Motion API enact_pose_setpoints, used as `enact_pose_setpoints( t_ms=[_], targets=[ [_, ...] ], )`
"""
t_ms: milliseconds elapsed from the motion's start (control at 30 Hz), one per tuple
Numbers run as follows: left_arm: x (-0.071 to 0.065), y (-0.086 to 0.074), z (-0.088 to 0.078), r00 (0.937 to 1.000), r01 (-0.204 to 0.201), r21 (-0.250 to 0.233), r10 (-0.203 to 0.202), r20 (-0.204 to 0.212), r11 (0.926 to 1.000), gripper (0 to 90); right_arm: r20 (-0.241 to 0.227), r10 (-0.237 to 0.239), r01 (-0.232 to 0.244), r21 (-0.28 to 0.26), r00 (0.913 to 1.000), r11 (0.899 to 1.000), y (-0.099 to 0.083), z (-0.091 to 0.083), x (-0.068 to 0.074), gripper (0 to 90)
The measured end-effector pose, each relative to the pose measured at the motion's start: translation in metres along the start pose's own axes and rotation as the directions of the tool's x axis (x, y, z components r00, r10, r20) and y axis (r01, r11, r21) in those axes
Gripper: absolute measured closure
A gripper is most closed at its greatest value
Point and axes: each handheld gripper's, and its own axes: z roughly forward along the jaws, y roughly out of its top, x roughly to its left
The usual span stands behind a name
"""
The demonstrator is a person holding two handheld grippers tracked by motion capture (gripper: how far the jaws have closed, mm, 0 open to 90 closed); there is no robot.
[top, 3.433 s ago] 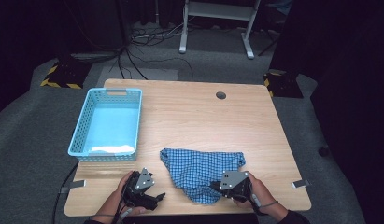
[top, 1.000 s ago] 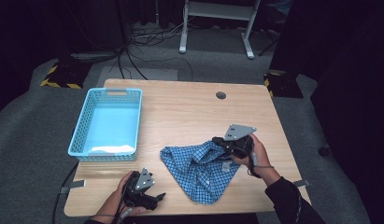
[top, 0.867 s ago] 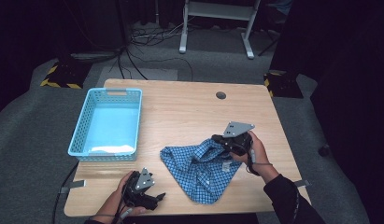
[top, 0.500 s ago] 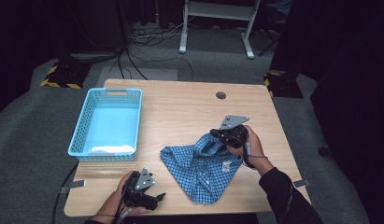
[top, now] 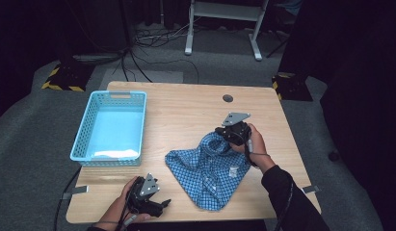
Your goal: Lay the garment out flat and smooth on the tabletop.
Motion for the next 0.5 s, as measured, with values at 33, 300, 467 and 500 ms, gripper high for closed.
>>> enact_pose_setpoints(
  t_ms=[33, 300, 467, 500],
  targets=[
    [0.0, 0.0, 0.0, 1.0, 0.0, 0.0, 0.0, 0.0, 1.0, 15.2, 0.005, 0.001, -0.001, 0.007, 1.0, 1.0, 0.0, 0.002, -0.002, 90.0],
    [0.0, 0.0, 0.0, 1.0, -0.002, 0.0, 0.002, 0.0, 1.0, 15.2, 0.031, 0.026, -0.027, 0.031, 0.9992, 0.999, 0.0, 0.012, -0.011, 90.0],
    [0.0, 0.0, 0.0, 1.0, -0.002, 0.0, 0.002, 0.0, 1.0, 15.2, 0.041, 0.038, -0.04, 0.05, 0.9985, 0.998, -0.001, 0.018, -0.016, 90.0],
    [0.0, 0.0, 0.0, 1.0, -0.002, 0.0, 0.002, 0.001, 1.0, 15.2, 0.044, 0.044, -0.046, 0.051, 0.9981, 0.998, -0.001, 0.02, -0.017, 90.0]
  ],
)
